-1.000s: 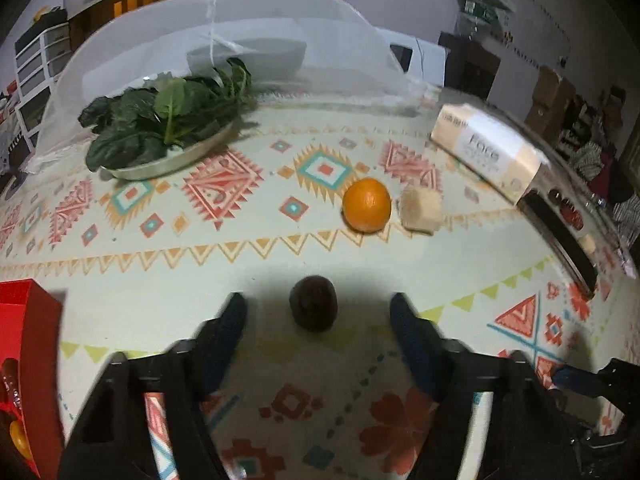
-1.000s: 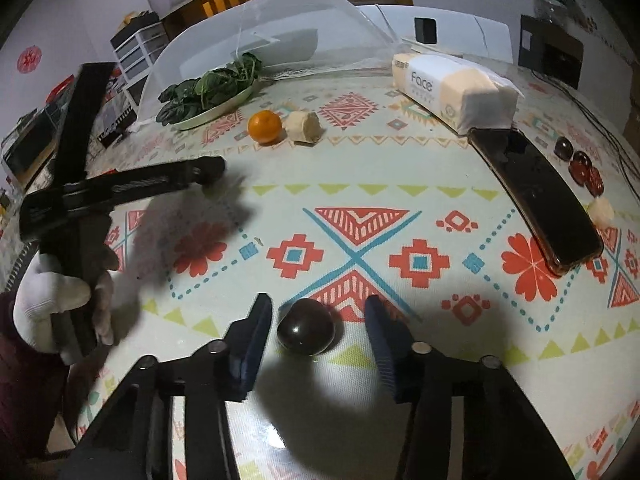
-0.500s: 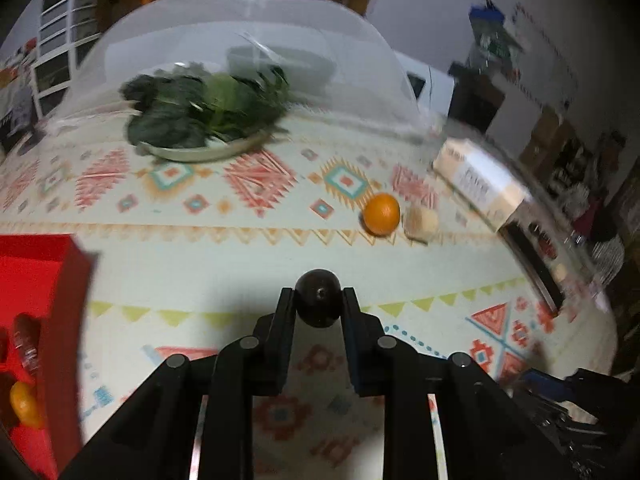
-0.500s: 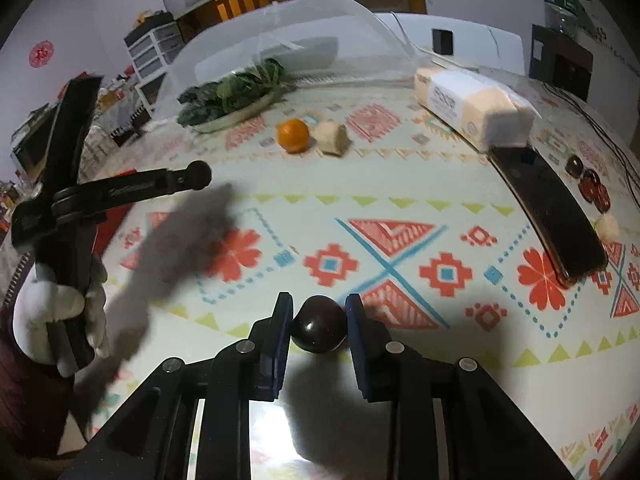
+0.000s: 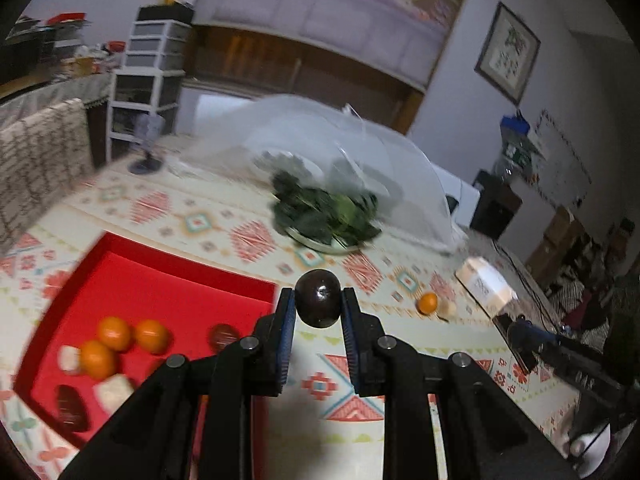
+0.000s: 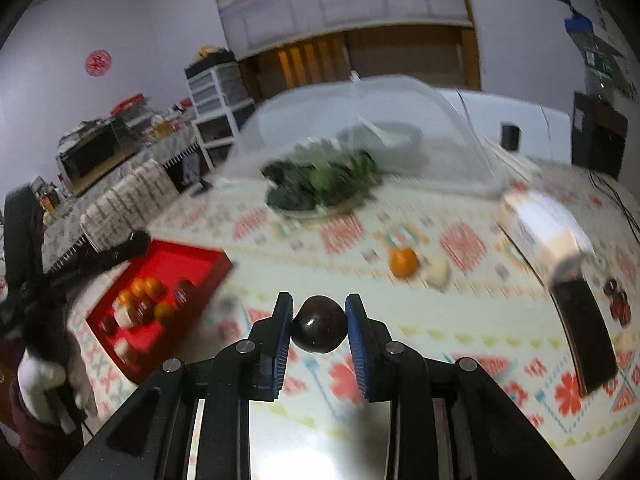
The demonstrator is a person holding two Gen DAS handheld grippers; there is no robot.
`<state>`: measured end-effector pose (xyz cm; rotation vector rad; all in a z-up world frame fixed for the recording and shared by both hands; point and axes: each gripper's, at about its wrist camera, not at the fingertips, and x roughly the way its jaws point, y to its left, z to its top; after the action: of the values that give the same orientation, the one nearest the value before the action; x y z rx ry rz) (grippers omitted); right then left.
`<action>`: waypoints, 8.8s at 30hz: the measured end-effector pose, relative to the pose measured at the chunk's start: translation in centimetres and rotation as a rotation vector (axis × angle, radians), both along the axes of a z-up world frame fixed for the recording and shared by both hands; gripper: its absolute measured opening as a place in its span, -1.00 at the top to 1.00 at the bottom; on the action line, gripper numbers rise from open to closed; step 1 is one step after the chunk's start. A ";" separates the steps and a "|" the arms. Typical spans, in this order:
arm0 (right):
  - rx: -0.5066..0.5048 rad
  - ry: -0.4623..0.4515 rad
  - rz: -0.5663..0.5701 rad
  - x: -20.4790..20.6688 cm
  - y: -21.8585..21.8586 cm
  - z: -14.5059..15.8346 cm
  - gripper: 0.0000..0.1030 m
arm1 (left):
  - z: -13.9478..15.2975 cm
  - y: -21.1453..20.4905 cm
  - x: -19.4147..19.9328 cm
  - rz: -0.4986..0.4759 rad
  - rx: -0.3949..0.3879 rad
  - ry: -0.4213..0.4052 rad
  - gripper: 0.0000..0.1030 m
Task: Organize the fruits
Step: 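Lift both dark plums toward the red tray, then lower both plums into the red tray and open both tools, then grasp a white chunk with the right tool while the left approaches an orange, then grasp the orange with the left tool while the right holds the white chunk, then carry the orange and chunk into the red tray and open both tools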
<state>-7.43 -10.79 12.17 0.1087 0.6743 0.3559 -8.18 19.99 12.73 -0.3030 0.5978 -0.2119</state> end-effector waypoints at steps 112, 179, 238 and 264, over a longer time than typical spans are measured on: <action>0.210 0.187 0.322 8.3 15.0 -5.2 -0.22 | -9.5 14.4 9.6 0.067 0.288 0.459 -0.26; 0.157 0.266 -0.190 13.9 -12.2 -10.7 0.41 | -10.1 -25.4 15.1 -0.349 0.175 0.339 0.43; 0.249 0.174 0.131 5.0 2.1 -2.6 0.49 | -4.5 2.8 -0.2 0.034 -0.123 0.175 0.40; 0.136 0.296 0.346 7.8 23.4 -6.5 0.18 | -6.5 11.7 -5.2 0.213 -0.044 0.165 -0.28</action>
<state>0.33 12.58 5.72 0.1772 0.9647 0.7287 -13.39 31.72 6.21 -0.4265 0.7194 0.0059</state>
